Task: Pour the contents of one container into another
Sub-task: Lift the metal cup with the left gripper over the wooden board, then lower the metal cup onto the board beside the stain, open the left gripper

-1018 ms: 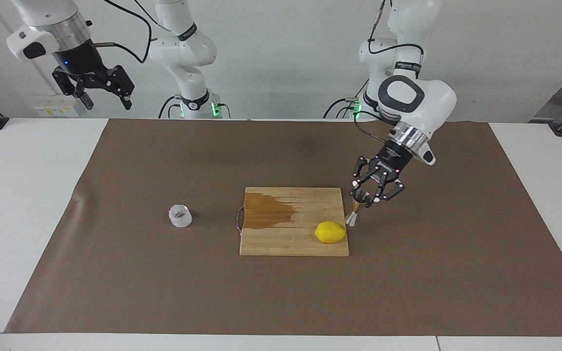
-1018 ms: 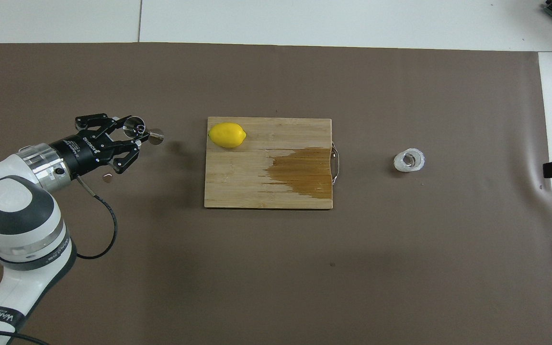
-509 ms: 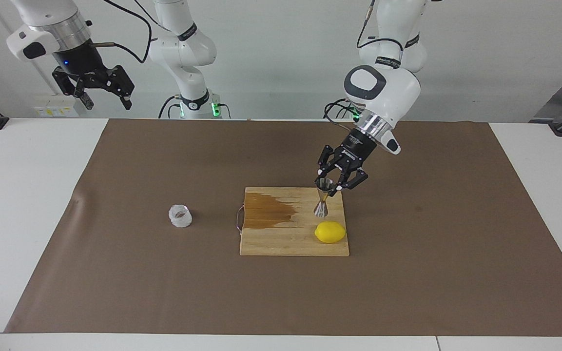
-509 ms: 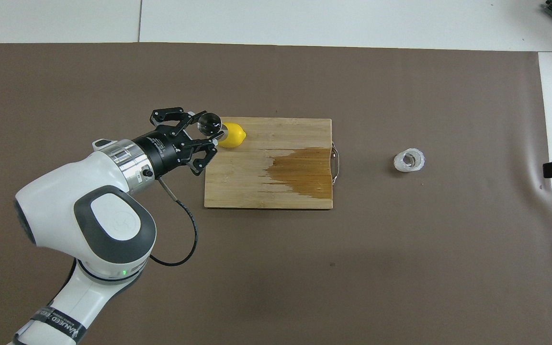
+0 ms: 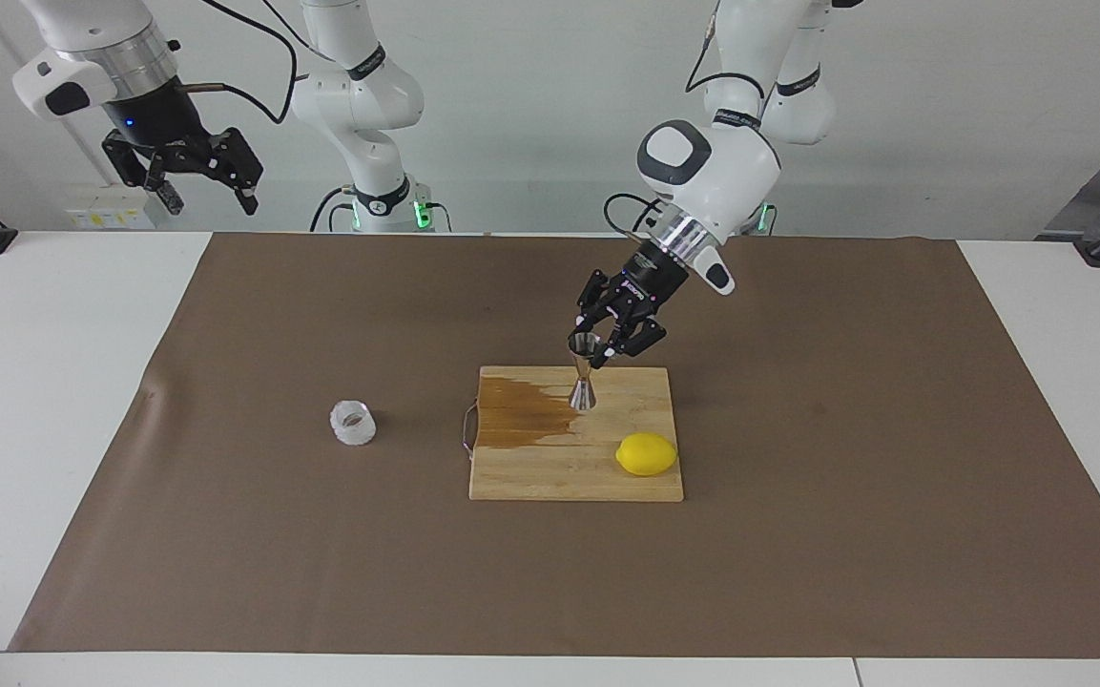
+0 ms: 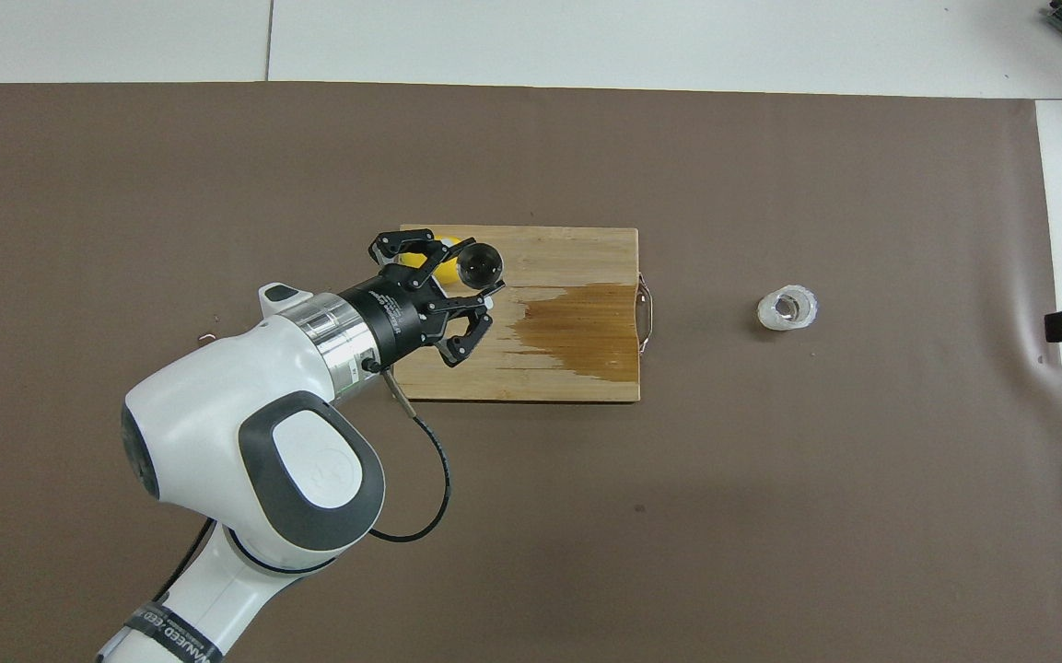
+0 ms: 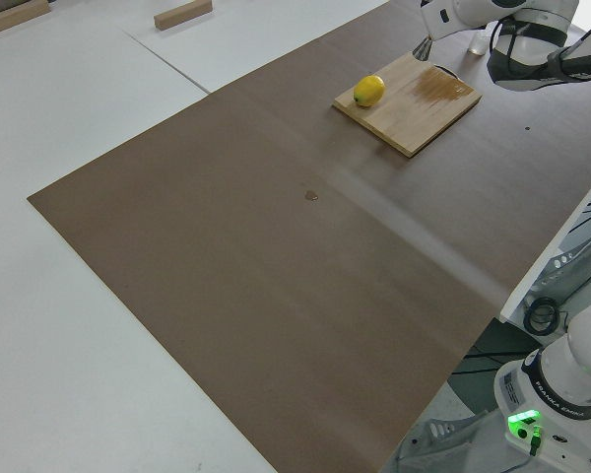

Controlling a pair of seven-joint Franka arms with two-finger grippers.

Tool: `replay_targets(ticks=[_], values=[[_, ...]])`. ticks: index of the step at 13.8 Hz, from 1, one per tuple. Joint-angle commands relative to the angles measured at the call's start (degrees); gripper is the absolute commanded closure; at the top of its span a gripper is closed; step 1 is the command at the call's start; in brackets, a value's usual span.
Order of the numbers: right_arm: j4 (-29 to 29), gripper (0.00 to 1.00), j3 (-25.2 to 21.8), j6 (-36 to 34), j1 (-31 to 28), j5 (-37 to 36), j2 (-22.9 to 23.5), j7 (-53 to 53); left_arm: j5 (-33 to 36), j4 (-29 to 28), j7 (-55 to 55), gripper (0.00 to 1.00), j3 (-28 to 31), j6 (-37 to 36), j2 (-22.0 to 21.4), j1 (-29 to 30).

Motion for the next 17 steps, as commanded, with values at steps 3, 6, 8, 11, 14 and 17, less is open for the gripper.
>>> replay_targets(ticks=[3,6,8,11,14,17], values=[[-1.9,0.00,0.2,1.0,-0.2,0.6,-1.5,0.7,1.7,4.5,-8.6,1.00,-1.0,8.3,7.2,-2.1],[-1.8,0.00,0.2,1.0,-0.2,0.5,-1.5,0.7,1.4,4.8,-9.6,1.00,-2.6,10.9,10.1,-2.1],[-1.8,0.00,0.2,1.0,-0.2,0.6,-1.5,0.7,1.1,5.4,-9.8,1.00,-3.7,11.6,12.3,-2.1],[-1.8,0.00,0.2,1.0,-0.2,0.6,-1.5,0.7,0.4,7.4,-9.8,1.00,-7.5,15.9,15.6,-1.8],[-1.8,0.00,0.2,1.0,-0.2,0.6,-1.5,0.7,0.1,7.5,-9.8,1.00,-7.9,16.2,16.0,-1.9],[-1.9,0.00,0.2,1.0,-0.2,0.6,-1.5,0.7,-0.4,7.4,-9.9,1.00,-7.9,16.3,16.0,-1.9]])
